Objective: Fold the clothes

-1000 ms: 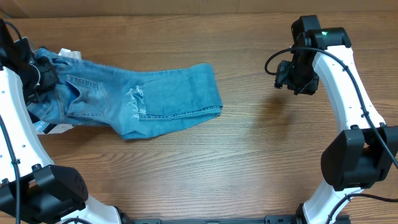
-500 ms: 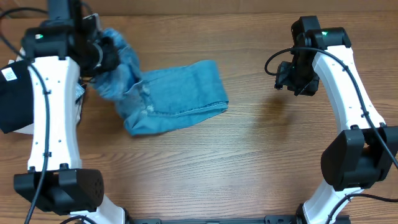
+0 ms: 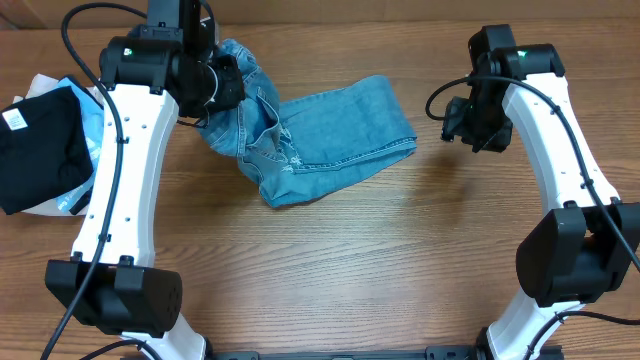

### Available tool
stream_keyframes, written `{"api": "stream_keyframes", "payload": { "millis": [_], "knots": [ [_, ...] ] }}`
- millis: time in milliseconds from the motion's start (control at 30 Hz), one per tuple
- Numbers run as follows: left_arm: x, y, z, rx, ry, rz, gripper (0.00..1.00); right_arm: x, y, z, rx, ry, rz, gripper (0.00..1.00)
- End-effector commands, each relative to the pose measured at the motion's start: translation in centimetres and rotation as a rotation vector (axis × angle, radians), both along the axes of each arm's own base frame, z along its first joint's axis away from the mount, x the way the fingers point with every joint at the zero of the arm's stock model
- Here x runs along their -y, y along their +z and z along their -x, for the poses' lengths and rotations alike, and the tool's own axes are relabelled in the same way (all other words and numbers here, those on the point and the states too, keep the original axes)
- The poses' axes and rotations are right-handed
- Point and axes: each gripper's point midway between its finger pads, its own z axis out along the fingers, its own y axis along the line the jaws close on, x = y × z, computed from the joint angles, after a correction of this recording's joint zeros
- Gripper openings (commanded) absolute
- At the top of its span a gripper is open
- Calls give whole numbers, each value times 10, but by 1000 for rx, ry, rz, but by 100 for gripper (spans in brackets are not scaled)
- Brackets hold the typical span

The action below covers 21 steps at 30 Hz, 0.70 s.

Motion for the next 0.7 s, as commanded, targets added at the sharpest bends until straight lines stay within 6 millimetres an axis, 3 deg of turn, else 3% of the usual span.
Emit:
{"api": "stream_keyframes", "payload": {
  "millis": [0,133,367,500,667],
  "knots": [
    [-10,19,-8,58,42,1,4,-1,0,-14,51,45,-4,61],
    [-20,19,-9,59,65,-2,4,-17,-8,-40,127,145,-69,56],
    [-30,20,-11,65,88,-9,4,-36,-58,-76,148,196,-111,48],
    [-36,19,-12,68,106,-36,4,-47,-74,-99,209,219,-114,45],
    [-43,21,-16,85,124,-51,5,-67,-85,-99,205,279,-117,44]
  ]
}}
